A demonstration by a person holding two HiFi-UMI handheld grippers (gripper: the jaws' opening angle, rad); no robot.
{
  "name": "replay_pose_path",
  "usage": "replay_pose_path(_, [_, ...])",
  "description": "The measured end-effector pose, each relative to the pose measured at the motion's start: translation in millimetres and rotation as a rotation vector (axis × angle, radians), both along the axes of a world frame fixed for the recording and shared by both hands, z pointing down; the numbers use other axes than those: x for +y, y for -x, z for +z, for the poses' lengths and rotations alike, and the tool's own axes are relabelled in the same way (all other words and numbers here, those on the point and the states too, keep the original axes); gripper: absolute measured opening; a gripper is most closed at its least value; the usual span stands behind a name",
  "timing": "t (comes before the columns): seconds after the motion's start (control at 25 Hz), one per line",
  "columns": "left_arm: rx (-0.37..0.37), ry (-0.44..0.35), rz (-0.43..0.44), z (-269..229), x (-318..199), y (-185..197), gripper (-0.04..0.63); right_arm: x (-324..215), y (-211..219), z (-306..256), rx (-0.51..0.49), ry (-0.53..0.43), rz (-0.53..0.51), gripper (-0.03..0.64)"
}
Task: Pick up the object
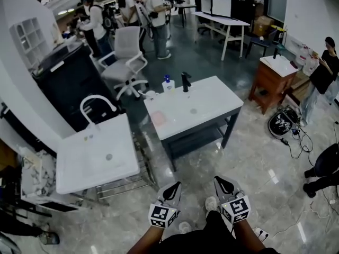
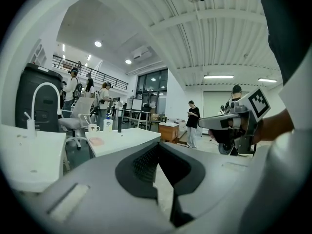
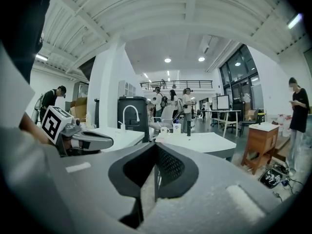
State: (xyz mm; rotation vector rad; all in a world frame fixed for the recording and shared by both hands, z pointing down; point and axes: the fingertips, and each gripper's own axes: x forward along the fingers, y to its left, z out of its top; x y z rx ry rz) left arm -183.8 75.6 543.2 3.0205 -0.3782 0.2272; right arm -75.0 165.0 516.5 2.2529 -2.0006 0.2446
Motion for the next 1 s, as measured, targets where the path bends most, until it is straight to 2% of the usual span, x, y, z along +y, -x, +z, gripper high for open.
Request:
replay_pose_path(0.24, [-0.015, 0.007, -0.038, 4, -21, -22, 0.018, -20, -25, -5, 0.005, -0.033, -0.026, 0.005])
replay_pose_path(0.52, [-0.043, -0.028, -0.061, -7, -46, -81, 0.018, -56, -84, -5, -0.014, -0.012, -0.085, 0.005])
replay_pose_path(0.72, [-0.056, -0.051, -0.127, -10, -78, -117, 0.018, -91, -128, -16, 0.010, -0.056, -0.122, 0.005])
replay_pose_path(1.0, [-0.056, -0.053, -0.193, -12, -106, -161, 0.018, -116, -176, -10, 0.013, -0.029, -0.179, 0.005])
